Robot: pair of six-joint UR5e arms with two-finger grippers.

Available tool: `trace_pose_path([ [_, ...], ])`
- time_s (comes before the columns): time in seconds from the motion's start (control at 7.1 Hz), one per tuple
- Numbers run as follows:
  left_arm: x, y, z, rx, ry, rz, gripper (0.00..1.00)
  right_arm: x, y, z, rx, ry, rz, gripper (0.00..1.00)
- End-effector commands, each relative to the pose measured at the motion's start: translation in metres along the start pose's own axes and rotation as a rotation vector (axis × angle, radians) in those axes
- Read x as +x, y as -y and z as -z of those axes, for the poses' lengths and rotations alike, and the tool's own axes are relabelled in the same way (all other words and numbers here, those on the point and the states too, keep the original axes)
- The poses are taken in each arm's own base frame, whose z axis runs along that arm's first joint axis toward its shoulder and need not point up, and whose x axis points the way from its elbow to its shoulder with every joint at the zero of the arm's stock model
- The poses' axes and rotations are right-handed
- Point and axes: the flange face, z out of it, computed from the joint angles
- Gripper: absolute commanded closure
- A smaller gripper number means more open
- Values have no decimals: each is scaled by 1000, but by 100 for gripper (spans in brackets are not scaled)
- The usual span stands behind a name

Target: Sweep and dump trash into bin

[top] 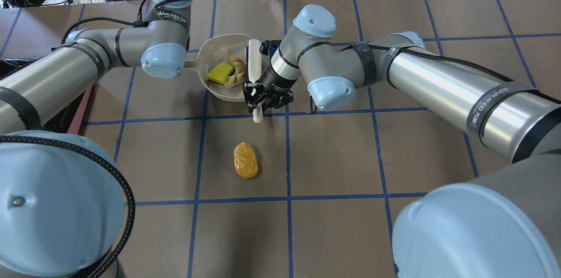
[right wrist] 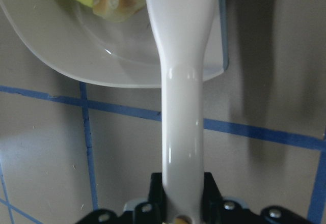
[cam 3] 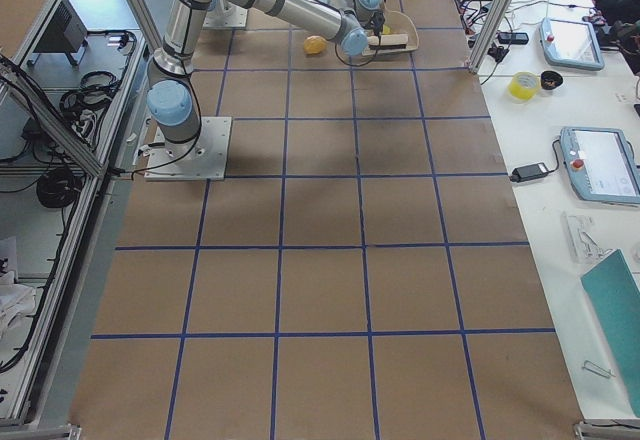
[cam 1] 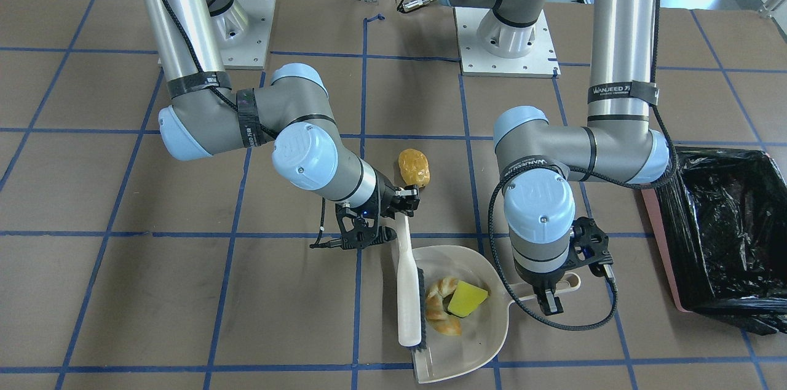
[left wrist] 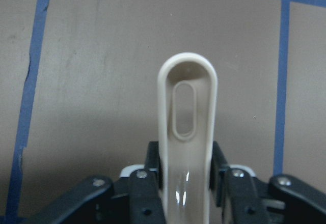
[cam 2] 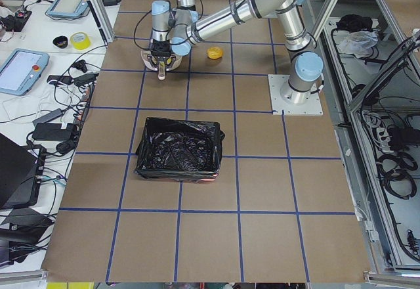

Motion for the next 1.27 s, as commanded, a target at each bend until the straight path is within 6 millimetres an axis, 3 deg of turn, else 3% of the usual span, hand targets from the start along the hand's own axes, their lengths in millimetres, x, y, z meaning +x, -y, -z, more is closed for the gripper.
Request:
trace_pose_path([
  [0.0, 2, 1, 4, -3, -8, -1, 100, 4, -5, 21, 8, -128, -23, 100],
  [0.28, 3, 13, 18, -3, -28, -63, 100, 10, -40, 58, -65, -305, -78, 100],
  [0.42, 4, 31, 26, -11, -37, -128, 100, 9, -58, 69, -102, -327, -163, 100],
  [0.7, 1, 92, 30, -58, -21, -153, 100, 19, -90, 61, -155, -352, -323, 100],
  [0.84, -27, 103, 24, -51, 21, -159, 100, 12, -114, 52, -165, -367, -362, 100],
  [1.13, -97, 102, 21, -53, 77, -166, 100, -27, -164, 22, -165, -420, -469, 100],
])
